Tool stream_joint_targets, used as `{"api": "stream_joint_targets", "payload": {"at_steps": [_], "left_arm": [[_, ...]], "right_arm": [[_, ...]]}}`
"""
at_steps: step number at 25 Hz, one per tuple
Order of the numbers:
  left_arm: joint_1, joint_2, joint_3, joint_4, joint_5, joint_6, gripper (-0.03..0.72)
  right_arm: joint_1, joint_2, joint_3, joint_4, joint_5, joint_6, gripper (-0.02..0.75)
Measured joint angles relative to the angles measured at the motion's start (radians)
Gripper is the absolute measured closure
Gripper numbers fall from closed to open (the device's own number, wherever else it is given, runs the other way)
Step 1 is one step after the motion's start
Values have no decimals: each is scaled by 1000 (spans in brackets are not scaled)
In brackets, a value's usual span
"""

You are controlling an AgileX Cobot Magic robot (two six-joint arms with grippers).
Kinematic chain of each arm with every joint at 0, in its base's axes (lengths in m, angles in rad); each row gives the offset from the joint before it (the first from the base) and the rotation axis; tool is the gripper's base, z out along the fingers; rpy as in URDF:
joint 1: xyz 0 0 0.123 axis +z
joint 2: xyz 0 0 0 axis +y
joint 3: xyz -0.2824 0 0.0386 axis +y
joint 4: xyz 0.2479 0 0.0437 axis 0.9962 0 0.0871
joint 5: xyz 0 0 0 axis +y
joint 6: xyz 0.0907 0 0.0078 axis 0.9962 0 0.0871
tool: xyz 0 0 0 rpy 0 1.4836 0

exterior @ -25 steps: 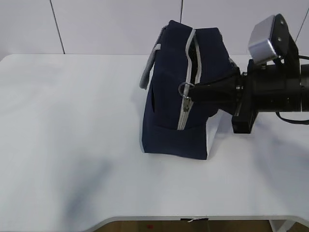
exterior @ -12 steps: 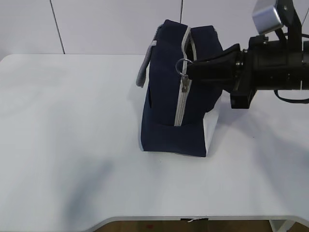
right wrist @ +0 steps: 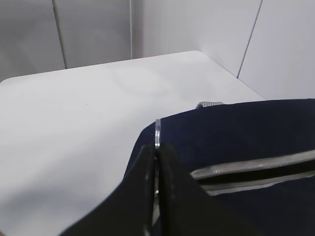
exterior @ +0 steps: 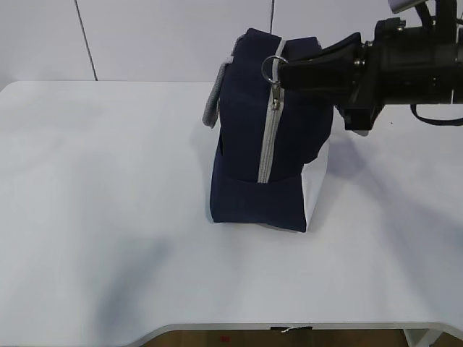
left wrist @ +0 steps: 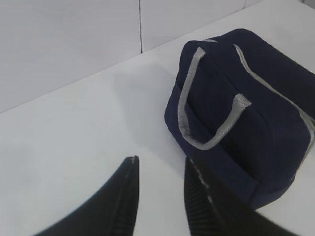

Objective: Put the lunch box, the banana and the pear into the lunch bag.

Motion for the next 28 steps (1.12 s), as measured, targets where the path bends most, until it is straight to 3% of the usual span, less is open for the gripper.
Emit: {"api": "stream_joint_targets", "payload": {"at_steps": [7, 11, 21, 28], "left_arm": [[0, 31, 0, -35, 54, 0, 447], [0, 48, 24, -153, 70, 120, 447], [0, 48, 298, -864, -4, 818, 447], [0, 48, 455, -1206, -34, 1191, 447]], "right_arm": [[0, 0, -28, -2, -39, 0, 731], [0, 0, -30, 0, -53, 0, 731], [0, 0, -30, 3, -57, 3, 731], [0, 0, -30, 18, -57, 7, 731]]}}
